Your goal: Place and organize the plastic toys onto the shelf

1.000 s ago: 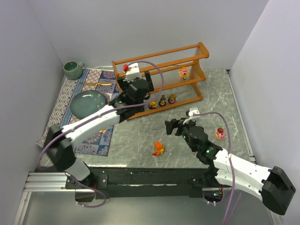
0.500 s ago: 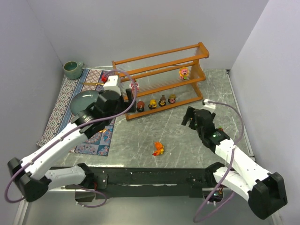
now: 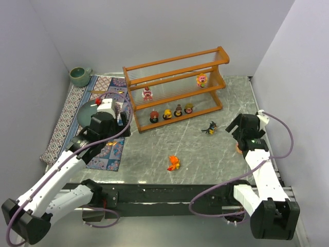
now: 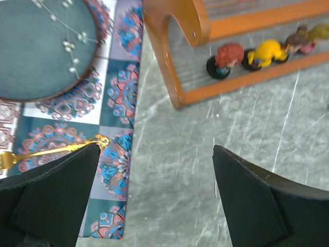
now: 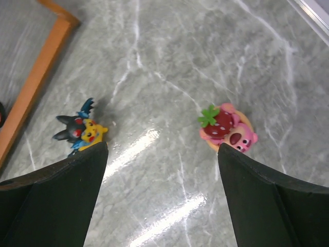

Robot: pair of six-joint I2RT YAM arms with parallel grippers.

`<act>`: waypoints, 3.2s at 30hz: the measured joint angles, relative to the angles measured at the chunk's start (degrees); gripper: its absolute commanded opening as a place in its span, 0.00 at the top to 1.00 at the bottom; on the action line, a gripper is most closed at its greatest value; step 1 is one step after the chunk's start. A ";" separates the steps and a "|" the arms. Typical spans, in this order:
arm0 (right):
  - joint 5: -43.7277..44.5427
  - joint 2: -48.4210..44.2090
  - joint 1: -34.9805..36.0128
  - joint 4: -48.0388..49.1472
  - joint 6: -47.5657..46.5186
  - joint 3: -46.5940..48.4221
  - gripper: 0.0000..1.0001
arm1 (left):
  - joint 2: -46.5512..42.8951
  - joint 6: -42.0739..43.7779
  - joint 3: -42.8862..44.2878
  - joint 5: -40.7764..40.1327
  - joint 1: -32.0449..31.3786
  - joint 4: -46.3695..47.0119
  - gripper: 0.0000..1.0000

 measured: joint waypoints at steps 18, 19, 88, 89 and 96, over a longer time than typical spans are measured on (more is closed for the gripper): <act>6.64 15.41 -4.79 -0.72 3.06 1.14 0.20 | -7.30 0.33 -1.81 -7.08 -3.30 0.17 0.03; 7.30 16.02 -4.81 -0.76 3.21 1.46 0.22 | -7.41 0.33 -1.92 -7.17 -3.45 0.15 0.03; -22.62 2.12 64.74 27.56 -48.72 -2.69 0.98 | 11.74 -23.69 -6.21 39.93 -5.35 21.64 0.03; -22.80 1.95 64.74 27.87 -49.09 -2.69 0.98 | 12.41 -24.74 -6.32 39.98 -5.97 22.38 0.03; -23.21 1.53 64.74 30.16 -51.58 -2.86 0.99 | 15.10 -31.15 -7.63 42.05 -8.33 29.00 0.03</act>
